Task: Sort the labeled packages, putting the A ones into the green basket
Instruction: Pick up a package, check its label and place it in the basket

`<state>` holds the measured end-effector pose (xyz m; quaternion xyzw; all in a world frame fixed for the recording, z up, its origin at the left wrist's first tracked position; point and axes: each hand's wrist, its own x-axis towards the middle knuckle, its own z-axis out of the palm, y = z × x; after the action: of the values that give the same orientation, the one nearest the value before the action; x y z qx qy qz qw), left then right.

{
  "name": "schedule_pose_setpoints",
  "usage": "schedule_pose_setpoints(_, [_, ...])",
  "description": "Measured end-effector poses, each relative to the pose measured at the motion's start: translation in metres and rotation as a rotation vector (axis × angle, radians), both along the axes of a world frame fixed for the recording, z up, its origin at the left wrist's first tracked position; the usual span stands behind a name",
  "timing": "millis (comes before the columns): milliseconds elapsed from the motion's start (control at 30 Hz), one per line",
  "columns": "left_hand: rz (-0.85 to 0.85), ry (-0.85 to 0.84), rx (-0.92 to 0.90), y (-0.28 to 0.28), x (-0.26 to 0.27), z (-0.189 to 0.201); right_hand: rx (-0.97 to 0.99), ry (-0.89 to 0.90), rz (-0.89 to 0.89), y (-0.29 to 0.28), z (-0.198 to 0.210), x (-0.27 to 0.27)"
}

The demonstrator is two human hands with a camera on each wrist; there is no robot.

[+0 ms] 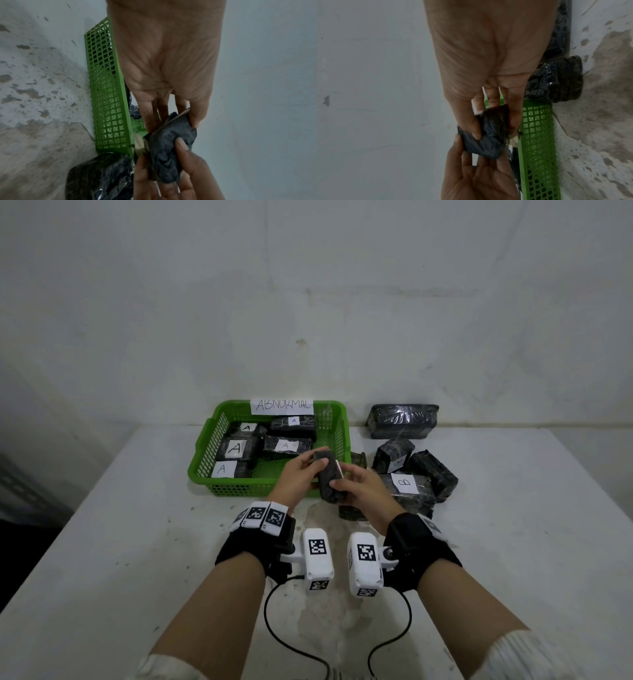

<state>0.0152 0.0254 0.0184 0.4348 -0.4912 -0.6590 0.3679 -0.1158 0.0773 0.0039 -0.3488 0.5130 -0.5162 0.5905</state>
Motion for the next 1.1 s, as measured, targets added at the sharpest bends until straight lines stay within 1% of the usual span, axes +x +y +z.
schedule_pose_setpoints(100, [-0.02, 0.016, 0.007, 0.004, -0.001, -0.001, 0.003, 0.015, -0.058, -0.001, 0.0, 0.001])
schedule_pose_setpoints(167, [-0.015, -0.011, 0.004, 0.004, -0.002, -0.004, 0.005, -0.006, -0.072, 0.0, 0.002, 0.0])
schedule_pose_setpoints(233, [0.041, -0.037, 0.009, 0.002, -0.003, -0.005, -0.018, -0.029, -0.032, 0.004, 0.004, -0.001])
schedule_pose_setpoints(300, [0.109, -0.051, 0.045, -0.002, -0.002, -0.005, -0.065, -0.047, 0.053, 0.008, 0.005, -0.002])
schedule_pose_setpoints(367, [0.127, -0.088, 0.107, -0.006, 0.0, -0.006, -0.098, -0.061, 0.113, 0.01, 0.006, -0.003])
schedule_pose_setpoints(467, [0.027, -0.151, 0.244, -0.007, 0.004, -0.005, -0.106, -0.047, 0.097, 0.007, 0.008, -0.003])
schedule_pose_setpoints(567, [-0.017, -0.186, 0.304, -0.003, 0.006, -0.005, -0.078, -0.007, 0.048, 0.005, 0.009, -0.002])
schedule_pose_setpoints(733, [-0.037, -0.2, 0.304, 0.001, 0.002, -0.011, -0.053, 0.084, -0.005, 0.003, 0.008, 0.003])
schedule_pose_setpoints(900, [-0.044, -0.197, 0.311, 0.003, 0.0, -0.013, -0.065, 0.177, 0.0, 0.0, 0.013, 0.004])
schedule_pose_setpoints(1100, [-0.007, -0.225, 0.29, 0.001, 0.004, -0.011, 0.02, 0.071, 0.055, 0.002, 0.009, 0.004])
